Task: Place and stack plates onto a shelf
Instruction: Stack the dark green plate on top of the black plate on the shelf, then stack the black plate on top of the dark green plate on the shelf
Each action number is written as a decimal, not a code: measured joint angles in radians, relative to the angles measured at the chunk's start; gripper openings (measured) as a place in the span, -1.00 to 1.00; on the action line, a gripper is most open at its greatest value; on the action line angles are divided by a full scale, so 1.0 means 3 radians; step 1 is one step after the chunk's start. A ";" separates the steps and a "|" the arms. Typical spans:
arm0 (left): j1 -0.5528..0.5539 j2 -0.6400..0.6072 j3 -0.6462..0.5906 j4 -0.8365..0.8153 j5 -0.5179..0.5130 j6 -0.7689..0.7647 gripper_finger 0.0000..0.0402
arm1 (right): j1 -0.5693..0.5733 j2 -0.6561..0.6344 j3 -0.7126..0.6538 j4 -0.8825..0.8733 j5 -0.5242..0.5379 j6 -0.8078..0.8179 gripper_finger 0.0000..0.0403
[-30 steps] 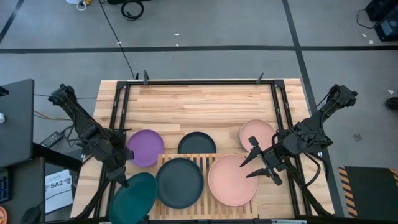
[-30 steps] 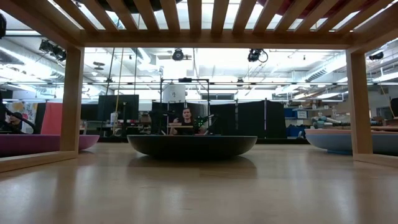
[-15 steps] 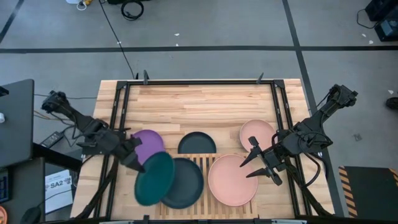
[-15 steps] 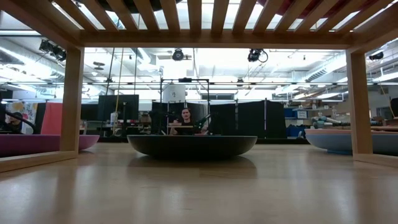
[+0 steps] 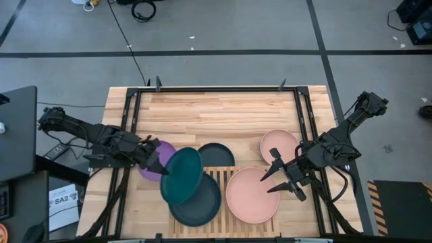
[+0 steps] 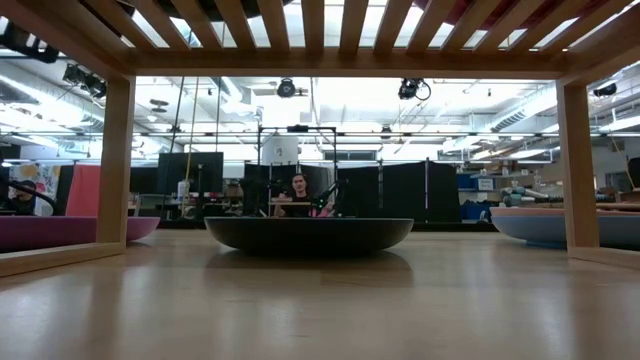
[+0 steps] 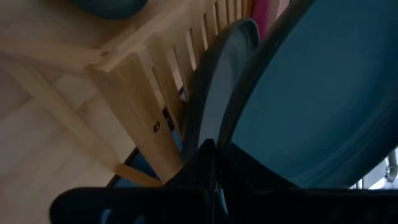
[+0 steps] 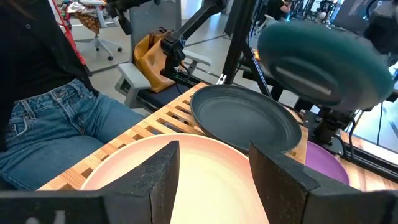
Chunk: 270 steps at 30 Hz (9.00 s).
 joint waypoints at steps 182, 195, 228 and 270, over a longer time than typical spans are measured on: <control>0.2571 0.2105 -0.0001 0.1052 0.0760 0.3705 -0.28 | -0.0369 0.0000 0.0001 -0.0194 0.0000 -0.0047 -0.01; 0.2251 0.2503 -0.0001 0.1056 0.0700 0.3670 -0.28 | -0.0369 0.0000 0.0001 -0.0200 -0.0006 -0.0047 -0.01; 0.1901 0.2575 0.0000 0.1081 0.0354 0.3496 -0.28 | -0.0367 0.0000 0.0000 -0.0226 -0.0022 -0.0048 -0.01; 0.1634 0.2952 -0.0001 0.1198 0.0224 0.3396 -0.29 | -0.0367 0.0001 0.0000 -0.0229 -0.0032 -0.0048 -0.01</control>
